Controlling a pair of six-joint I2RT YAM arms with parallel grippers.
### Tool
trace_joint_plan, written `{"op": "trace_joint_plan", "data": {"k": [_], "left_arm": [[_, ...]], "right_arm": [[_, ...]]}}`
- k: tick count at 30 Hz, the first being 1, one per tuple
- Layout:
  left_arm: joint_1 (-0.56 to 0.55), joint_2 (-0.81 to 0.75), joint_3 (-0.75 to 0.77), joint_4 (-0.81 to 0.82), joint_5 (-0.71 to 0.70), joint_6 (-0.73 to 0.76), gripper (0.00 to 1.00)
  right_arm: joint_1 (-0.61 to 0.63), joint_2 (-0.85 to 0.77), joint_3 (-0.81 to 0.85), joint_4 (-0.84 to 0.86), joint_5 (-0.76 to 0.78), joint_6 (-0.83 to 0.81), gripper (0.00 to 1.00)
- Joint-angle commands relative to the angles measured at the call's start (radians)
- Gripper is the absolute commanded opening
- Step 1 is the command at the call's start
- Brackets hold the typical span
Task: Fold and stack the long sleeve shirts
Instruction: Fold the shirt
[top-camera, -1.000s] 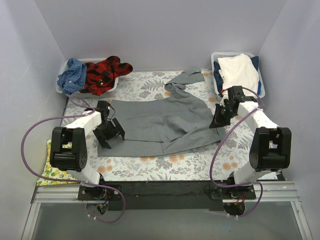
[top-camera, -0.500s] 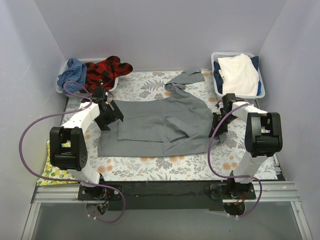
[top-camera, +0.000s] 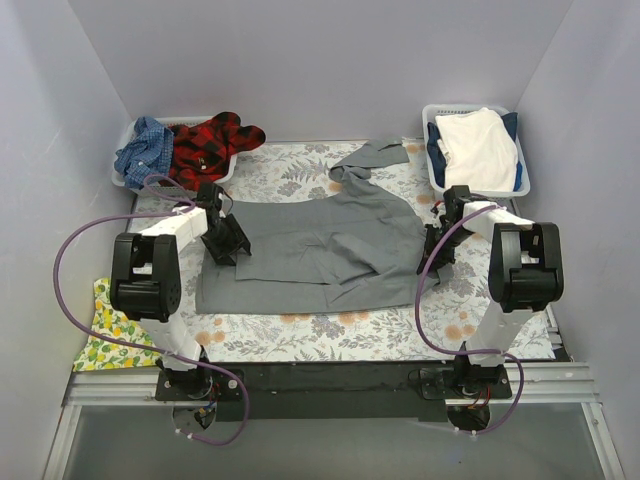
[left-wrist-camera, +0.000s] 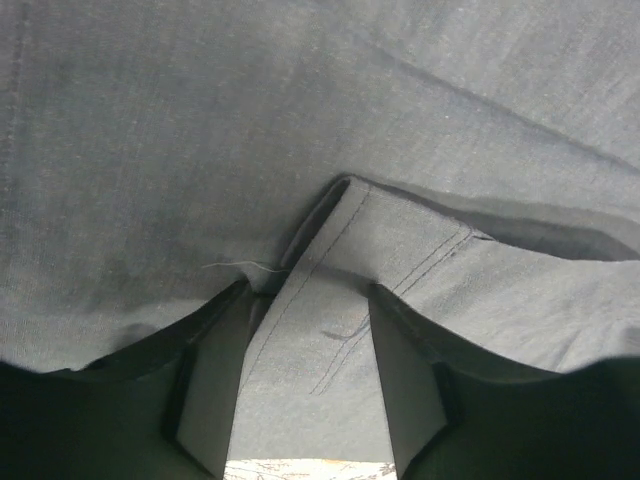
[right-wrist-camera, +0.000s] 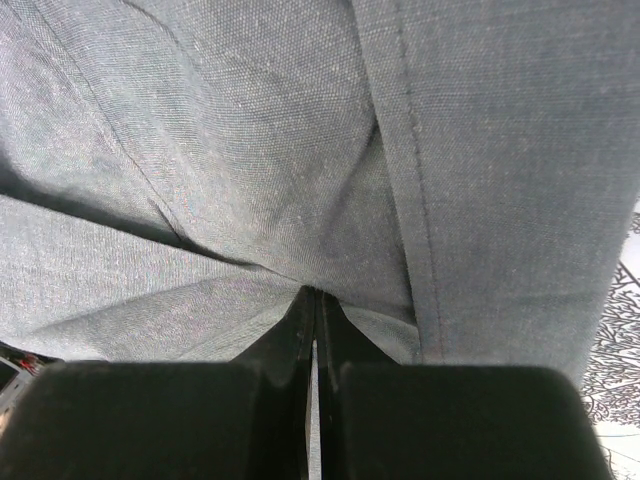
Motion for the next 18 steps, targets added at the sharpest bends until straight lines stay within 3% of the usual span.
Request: {"op": "trace_joint_plan", "data": {"k": [1,4,5,8,11,18], "left_arm": [[0.001,0.016,-0.008,0.022,0.022,0.014,0.44],[-0.001,0.017,0.009,0.012,0.018,0.015,0.32],[-0.001,0.01,0.017,0.006,0.015,0.015,0.21],[-0.001,-0.01,0.056,-0.017,0.008,0.014,0.05],[-0.001,-0.023,0.107,-0.054,0.0,0.015,0.0],[0.001,-0.056,0.178,-0.114,-0.024,0.017,0.0]], "right_arm": [[-0.003,0.031,0.037,0.03,0.021,0.013,0.01],[-0.003,0.034,0.042,0.024,0.024,0.014,0.01],[-0.003,0.036,0.045,0.024,0.026,0.018,0.01],[-0.003,0.039,0.046,0.021,0.029,0.018,0.01],[-0.003,0.042,0.048,0.019,0.03,0.019,0.01],[-0.003,0.039,0.051,0.011,0.052,0.022,0.01]]}}
